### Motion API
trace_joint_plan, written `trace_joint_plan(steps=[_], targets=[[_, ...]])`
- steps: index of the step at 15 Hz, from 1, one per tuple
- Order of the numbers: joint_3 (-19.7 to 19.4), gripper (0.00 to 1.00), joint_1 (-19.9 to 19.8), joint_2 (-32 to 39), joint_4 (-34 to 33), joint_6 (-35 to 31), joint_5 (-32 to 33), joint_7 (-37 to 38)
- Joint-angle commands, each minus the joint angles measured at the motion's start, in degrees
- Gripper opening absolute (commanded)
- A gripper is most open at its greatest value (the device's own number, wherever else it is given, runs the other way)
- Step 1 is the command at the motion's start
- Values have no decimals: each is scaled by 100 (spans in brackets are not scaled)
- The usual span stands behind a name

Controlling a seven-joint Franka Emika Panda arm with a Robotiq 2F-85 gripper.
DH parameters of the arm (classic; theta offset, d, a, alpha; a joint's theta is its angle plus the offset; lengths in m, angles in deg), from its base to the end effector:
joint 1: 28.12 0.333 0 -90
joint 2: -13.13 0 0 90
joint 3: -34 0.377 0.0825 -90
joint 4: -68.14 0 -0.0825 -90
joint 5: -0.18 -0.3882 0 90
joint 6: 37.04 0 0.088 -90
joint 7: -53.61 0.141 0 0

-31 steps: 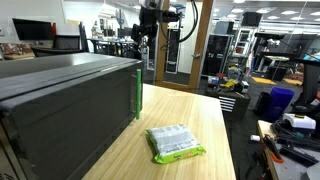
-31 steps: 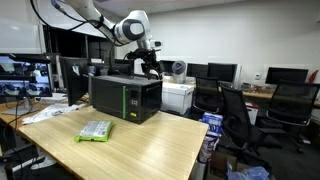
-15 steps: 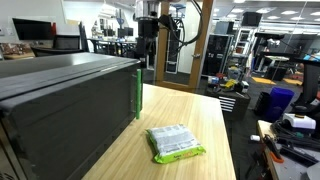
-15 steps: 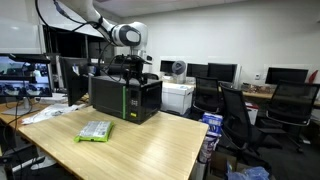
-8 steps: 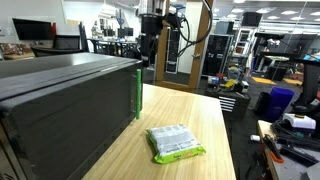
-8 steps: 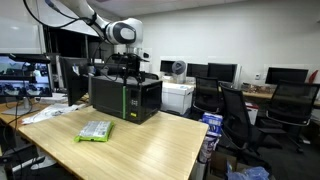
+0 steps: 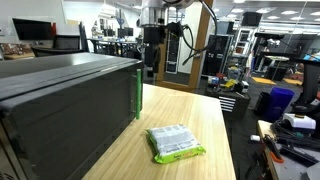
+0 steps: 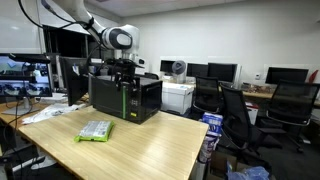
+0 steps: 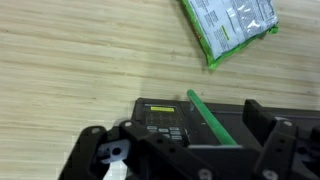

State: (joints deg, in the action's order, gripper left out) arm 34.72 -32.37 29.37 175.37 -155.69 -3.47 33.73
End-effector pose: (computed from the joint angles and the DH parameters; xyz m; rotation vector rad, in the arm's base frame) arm 0.6290 -0.0341 0.3789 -3.0414 -0.3854 0.1083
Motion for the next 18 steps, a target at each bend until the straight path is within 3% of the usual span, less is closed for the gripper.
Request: trace_joint_plan(steps=[1,10,18], targets=[[-2,100,-11,160,-109,39,-43,41],[-9,100,321,-756,1449,-1745,497,748],[97,100,333,-929,2293,-3279,450,241]])
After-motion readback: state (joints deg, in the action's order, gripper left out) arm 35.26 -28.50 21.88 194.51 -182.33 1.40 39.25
